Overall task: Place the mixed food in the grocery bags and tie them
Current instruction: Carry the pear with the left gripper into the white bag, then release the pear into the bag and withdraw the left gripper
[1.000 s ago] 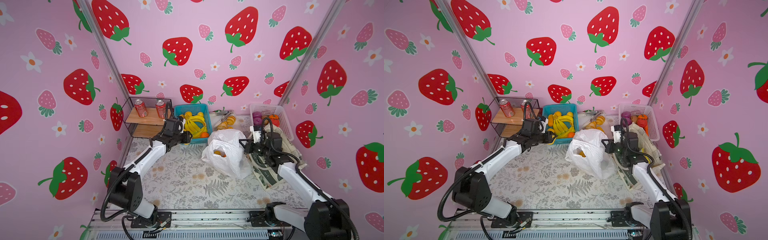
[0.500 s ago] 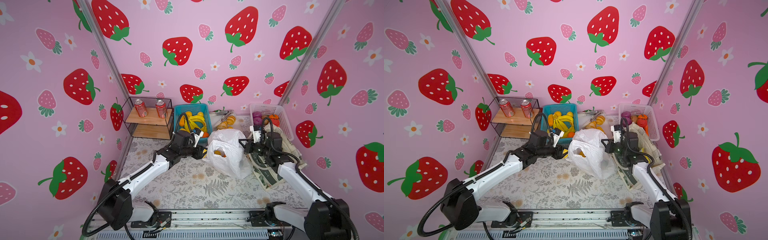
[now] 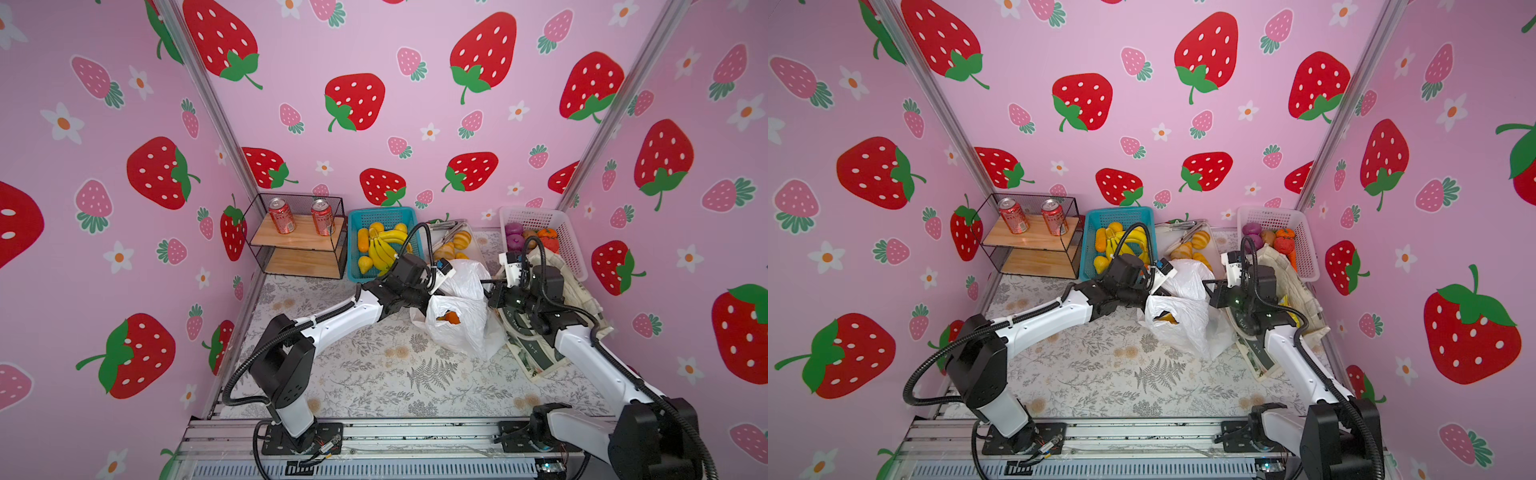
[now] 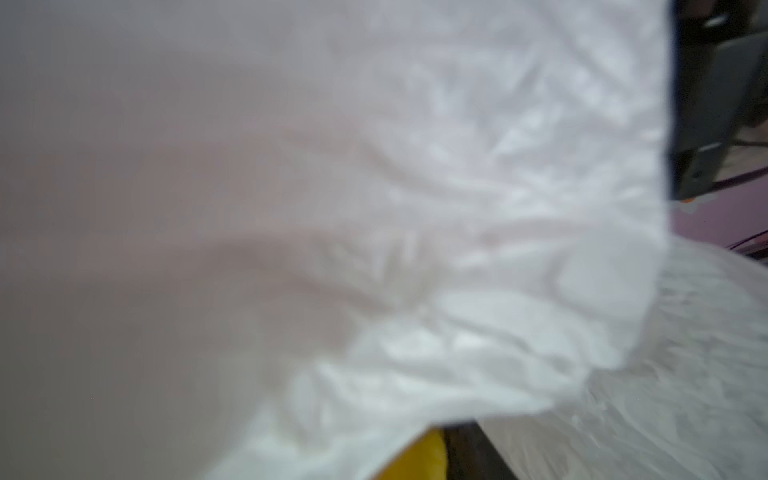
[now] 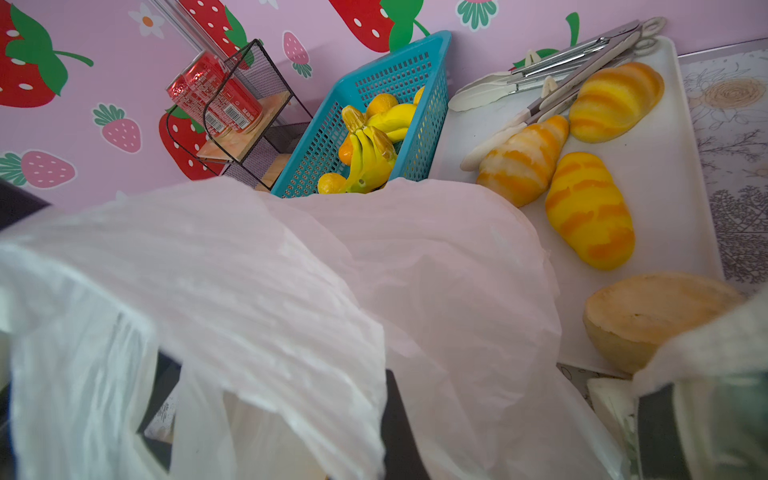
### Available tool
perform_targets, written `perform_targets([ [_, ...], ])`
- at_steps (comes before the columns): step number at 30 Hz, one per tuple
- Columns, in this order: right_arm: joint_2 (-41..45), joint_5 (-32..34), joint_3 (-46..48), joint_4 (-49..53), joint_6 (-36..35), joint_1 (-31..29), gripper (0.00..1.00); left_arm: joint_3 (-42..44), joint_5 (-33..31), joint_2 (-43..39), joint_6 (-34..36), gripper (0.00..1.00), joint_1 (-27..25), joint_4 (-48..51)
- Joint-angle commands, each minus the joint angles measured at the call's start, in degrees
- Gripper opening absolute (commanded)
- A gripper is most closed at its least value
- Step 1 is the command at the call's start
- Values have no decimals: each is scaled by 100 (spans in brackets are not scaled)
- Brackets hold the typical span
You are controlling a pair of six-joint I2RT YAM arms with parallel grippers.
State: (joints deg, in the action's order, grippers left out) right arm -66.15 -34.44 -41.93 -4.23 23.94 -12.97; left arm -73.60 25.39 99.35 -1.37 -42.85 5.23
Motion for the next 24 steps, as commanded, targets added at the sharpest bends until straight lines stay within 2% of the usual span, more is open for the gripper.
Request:
perform_targets([
  [1, 68, -85, 54, -108, 37, 27, 1, -59, -212, 201, -306, 40, -70, -811],
  [4, 110, -11, 46, -35, -25, 32, 1, -4, -224, 303, -333, 45, -143, -939],
  [9, 69, 13, 36, -15, -57, 29, 1, 119, -244, 240, -407, 62, -155, -898],
  [12, 33, -2, 34, -58, -48, 27, 1, 243, -243, 97, -450, 68, -158, -920],
  [20, 54, 22, 27, -21, -74, 31, 1, 488, -251, -295, -479, 73, -140, -834],
  [24, 59, 33, 36, -8, -96, 30, 1, 965, -390, -899, -532, 72, -47, -860],
])
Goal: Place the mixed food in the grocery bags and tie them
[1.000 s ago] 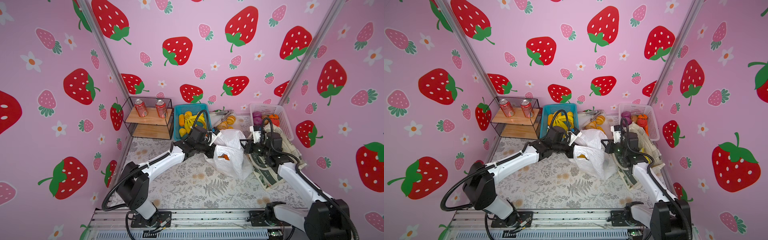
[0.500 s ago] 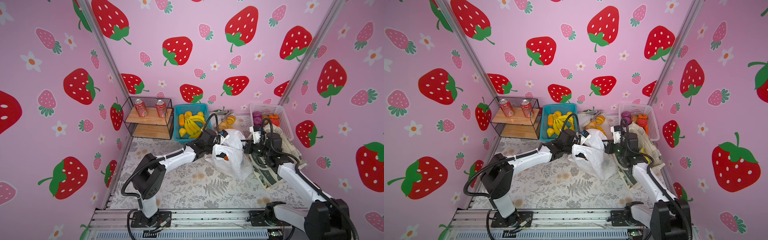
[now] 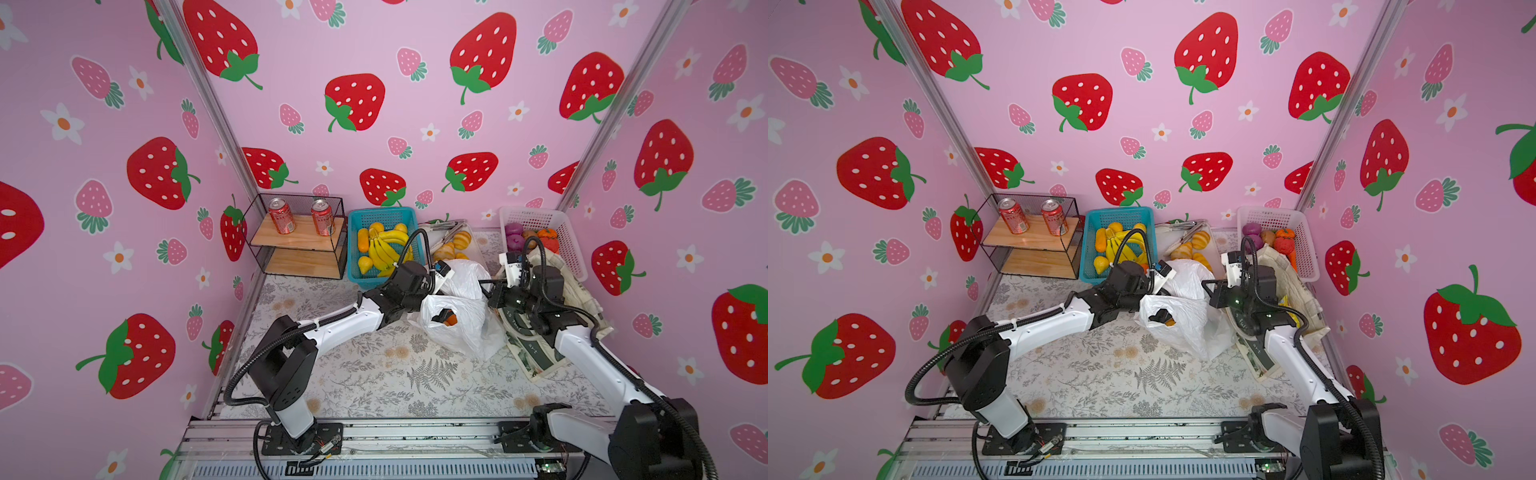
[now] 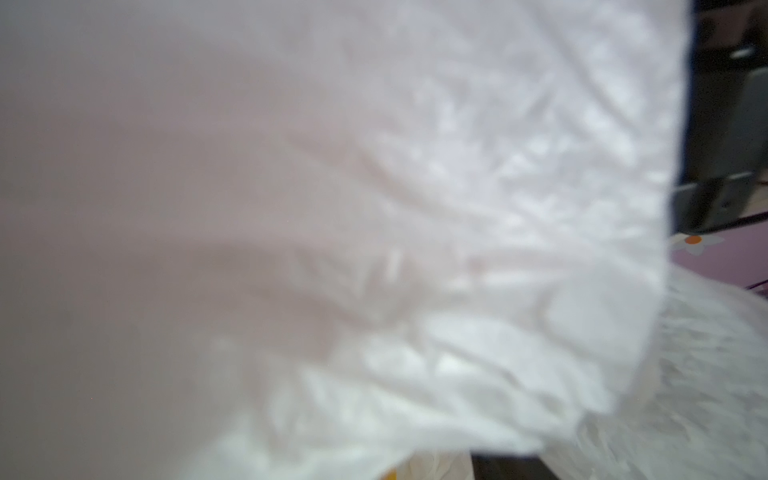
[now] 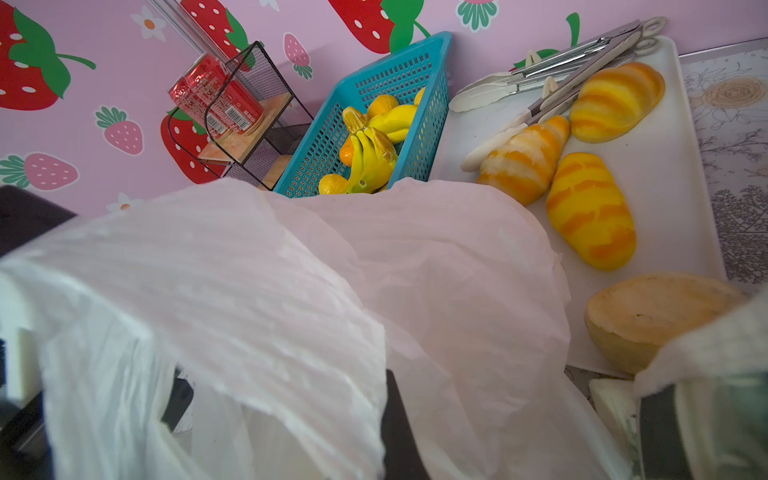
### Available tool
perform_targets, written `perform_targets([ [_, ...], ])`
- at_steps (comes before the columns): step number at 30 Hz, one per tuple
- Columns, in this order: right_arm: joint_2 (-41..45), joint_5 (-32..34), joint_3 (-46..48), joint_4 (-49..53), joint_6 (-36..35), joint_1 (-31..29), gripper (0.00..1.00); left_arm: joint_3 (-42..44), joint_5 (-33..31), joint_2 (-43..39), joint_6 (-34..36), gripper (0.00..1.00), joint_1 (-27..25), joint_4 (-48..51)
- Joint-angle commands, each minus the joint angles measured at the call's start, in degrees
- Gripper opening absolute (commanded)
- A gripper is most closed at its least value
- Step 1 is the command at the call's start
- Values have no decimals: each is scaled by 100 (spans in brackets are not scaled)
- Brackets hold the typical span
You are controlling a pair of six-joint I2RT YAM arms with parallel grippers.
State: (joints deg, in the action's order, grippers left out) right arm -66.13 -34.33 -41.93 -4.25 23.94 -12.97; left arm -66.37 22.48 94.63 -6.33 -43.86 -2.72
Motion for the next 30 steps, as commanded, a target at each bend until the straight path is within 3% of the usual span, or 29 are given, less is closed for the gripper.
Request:
perform_targets([
  [1, 49, 28, 36, -3, -92, 26, 1, 429, -138, -629, -104, 71, 116, -108],
  [5, -23, 4, 10, -40, -92, 32, 1, 1287, -326, -1445, -509, 70, 431, -374],
  [9, -53, -10, -23, -60, -82, 24, 1, 1845, -1376, -1946, -1167, 69, 685, -145],
  [16, -58, -42, -120, -59, -24, 24, 1, 1592, -1129, -1369, -1820, 71, 747, 294],
  [20, -22, -31, -122, -67, 9, 26, 1, 1526, -992, -993, -2019, 66, 712, 234],
  [23, -25, -66, -122, -115, 64, 31, 1, 1570, -873, -856, -2048, 56, 703, 113],
  [30, -81, -151, -255, -256, 192, 7, 1, 1832, -92, -1148, -2158, 16, 708, -610],
])
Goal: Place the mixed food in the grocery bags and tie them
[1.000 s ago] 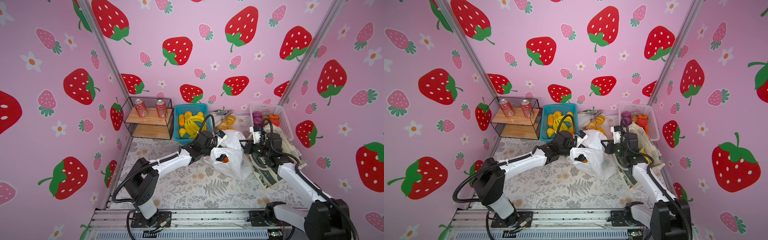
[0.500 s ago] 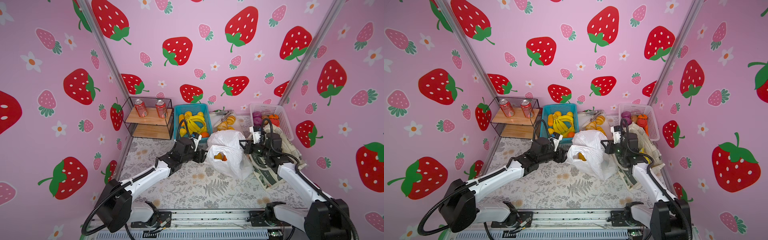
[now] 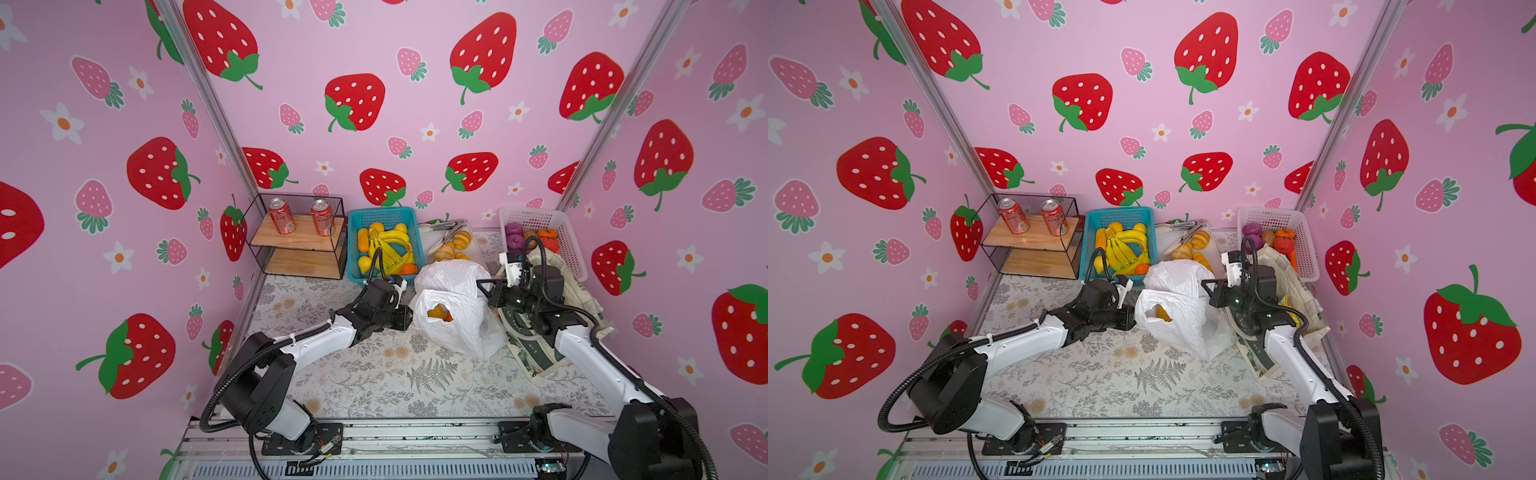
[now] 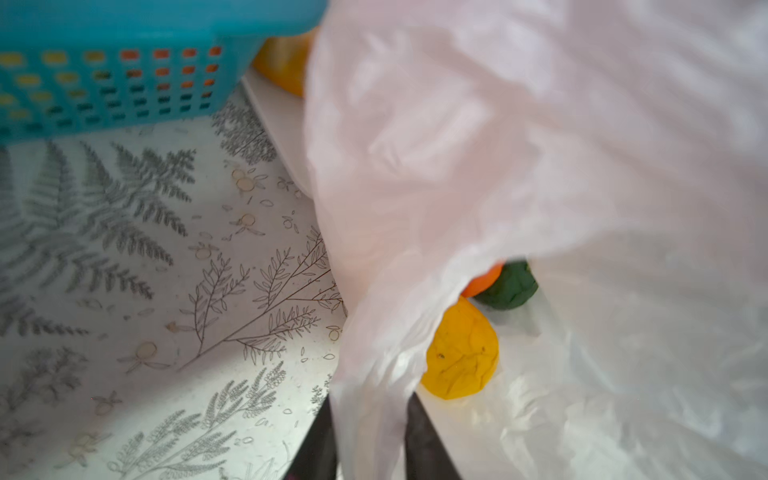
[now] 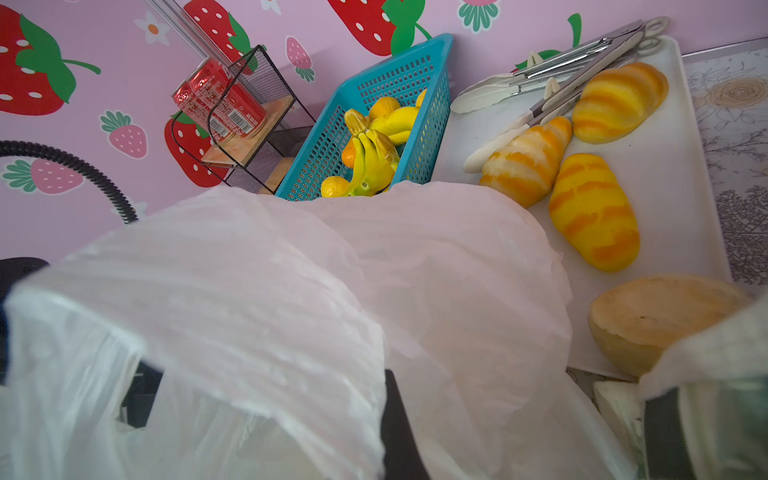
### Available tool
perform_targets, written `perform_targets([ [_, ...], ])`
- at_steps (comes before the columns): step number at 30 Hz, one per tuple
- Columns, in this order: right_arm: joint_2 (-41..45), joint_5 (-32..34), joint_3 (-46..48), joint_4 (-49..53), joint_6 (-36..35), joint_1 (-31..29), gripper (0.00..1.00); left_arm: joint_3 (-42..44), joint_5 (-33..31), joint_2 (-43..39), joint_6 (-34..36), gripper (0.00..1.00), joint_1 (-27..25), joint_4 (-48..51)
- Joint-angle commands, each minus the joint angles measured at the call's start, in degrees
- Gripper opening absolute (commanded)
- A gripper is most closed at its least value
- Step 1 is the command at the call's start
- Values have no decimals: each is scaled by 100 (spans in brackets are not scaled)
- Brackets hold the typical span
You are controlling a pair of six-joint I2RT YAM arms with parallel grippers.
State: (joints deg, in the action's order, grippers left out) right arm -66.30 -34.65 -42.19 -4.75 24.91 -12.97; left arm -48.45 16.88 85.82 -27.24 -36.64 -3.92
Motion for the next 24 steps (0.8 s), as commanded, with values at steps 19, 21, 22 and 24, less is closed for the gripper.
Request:
perform_targets([
  [19, -1158, 121, -2076, -306, 139, -1415, 2, 417, 1568, -2736, 144, 0, -951, -624],
  [21, -1473, 148, -2358, -324, 137, -1724, 2, 635, 1303, -2974, 70, 0, -1038, -862],
  [22, -1615, 142, -2469, -341, 137, -1845, 2, 747, 1178, -3080, 67, 0, -1082, -990],
  [24, -1938, 115, -2789, -353, 99, -2115, 5, 1006, 835, -3302, 38, 0, -1194, -1293],
])
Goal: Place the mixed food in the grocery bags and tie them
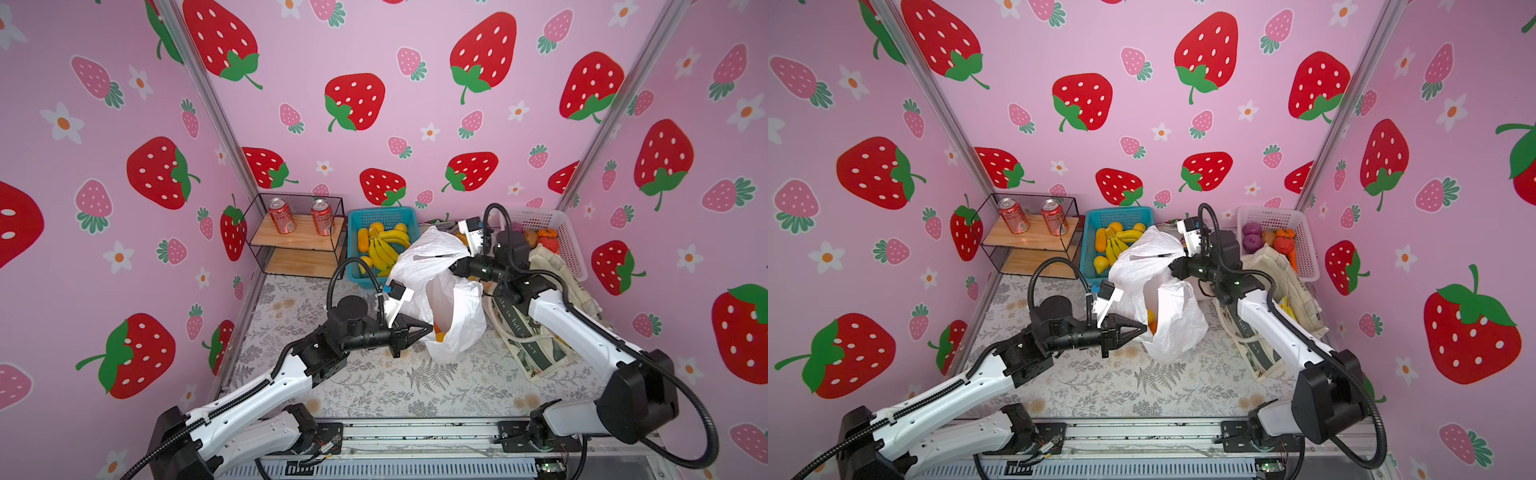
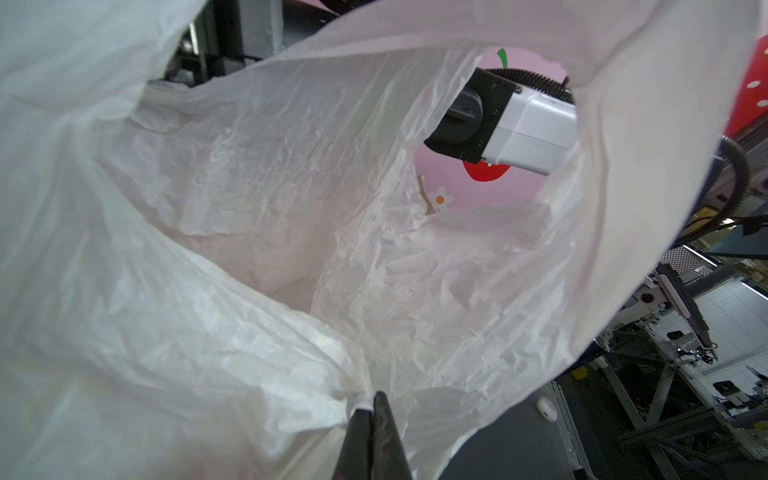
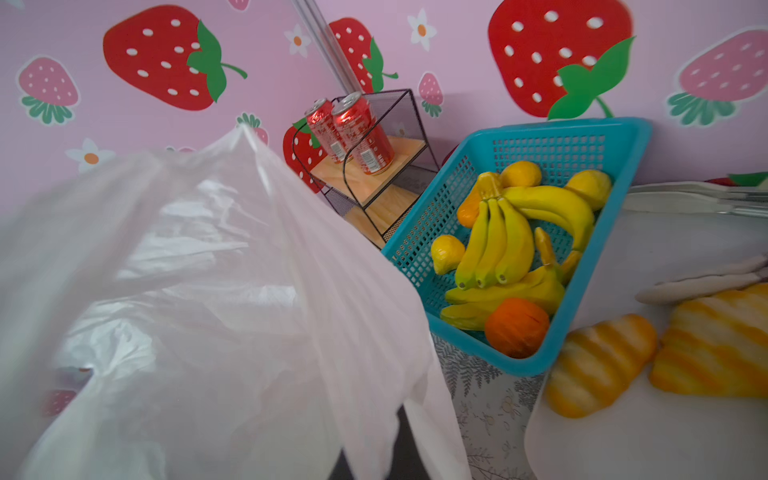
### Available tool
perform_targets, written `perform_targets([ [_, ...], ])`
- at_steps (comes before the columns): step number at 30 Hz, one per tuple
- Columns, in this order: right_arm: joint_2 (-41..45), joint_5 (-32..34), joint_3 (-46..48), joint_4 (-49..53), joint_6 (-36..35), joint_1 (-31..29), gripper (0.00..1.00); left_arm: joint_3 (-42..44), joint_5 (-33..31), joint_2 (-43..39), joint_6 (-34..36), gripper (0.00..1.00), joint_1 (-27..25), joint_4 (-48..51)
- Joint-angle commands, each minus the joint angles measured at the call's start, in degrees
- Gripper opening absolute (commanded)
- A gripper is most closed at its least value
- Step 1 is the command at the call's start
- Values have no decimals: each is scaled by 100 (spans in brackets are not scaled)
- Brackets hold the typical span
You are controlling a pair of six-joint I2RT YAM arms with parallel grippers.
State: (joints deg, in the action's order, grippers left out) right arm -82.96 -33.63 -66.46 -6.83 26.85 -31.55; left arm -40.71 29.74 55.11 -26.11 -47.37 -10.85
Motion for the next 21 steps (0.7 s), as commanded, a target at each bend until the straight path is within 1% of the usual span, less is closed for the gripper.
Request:
perform_targets([
  [1, -431, -25, -501, -115, -121, -349, 6, 340, -597, -312, -84, 0, -152, -717],
  [4, -852, -131, -914, 108, -179, -450, 11, 590, -1120, -472, -133, 0, -198, -899],
  [5, -903, -52, -1006, 247, -230, -440, 16, 652, -1292, -499, -163, 0, -205, -917],
  [6, -888, 90, -1059, 390, -322, -424, 23, 705, -1463, -510, -202, 0, -202, -932],
  [8, -728, 565, -1089, 630, -504, -375, 41, 773, -1702, -502, -278, 0, -206, -943],
  [11, -351, 1355, -1087, 969, -857, -303, 61, 847, -1985, -443, -398, 0, -202, -1057],
  [12, -213, 1585, -1084, 1063, -1010, -283, 77, 857, -2079, -416, -425, 0, -202, -1076],
  [13, -75, 1767, -1065, 1125, -1135, -267, 85, 863, -2146, -397, -445, 0, -206, -1077],
  [14, 97, 1994, -1022, 1169, -1304, -249, 90, 852, -2284, -364, -456, 0, -202, -1069],
  [16, 419, 2370, -897, 1173, -1504, -178, 95, 828, -2453, -320, -470, 0, -202, -1051],
  [18, 763, 2554, -781, 1151, -1656, -49, 98, 806, -2630, -281, -518, 0, -194, -1022],
  [21, 1268, 2495, -602, 1145, -1903, 61, 99, 738, -2820, -211, -526, 0, -195, -955],
])
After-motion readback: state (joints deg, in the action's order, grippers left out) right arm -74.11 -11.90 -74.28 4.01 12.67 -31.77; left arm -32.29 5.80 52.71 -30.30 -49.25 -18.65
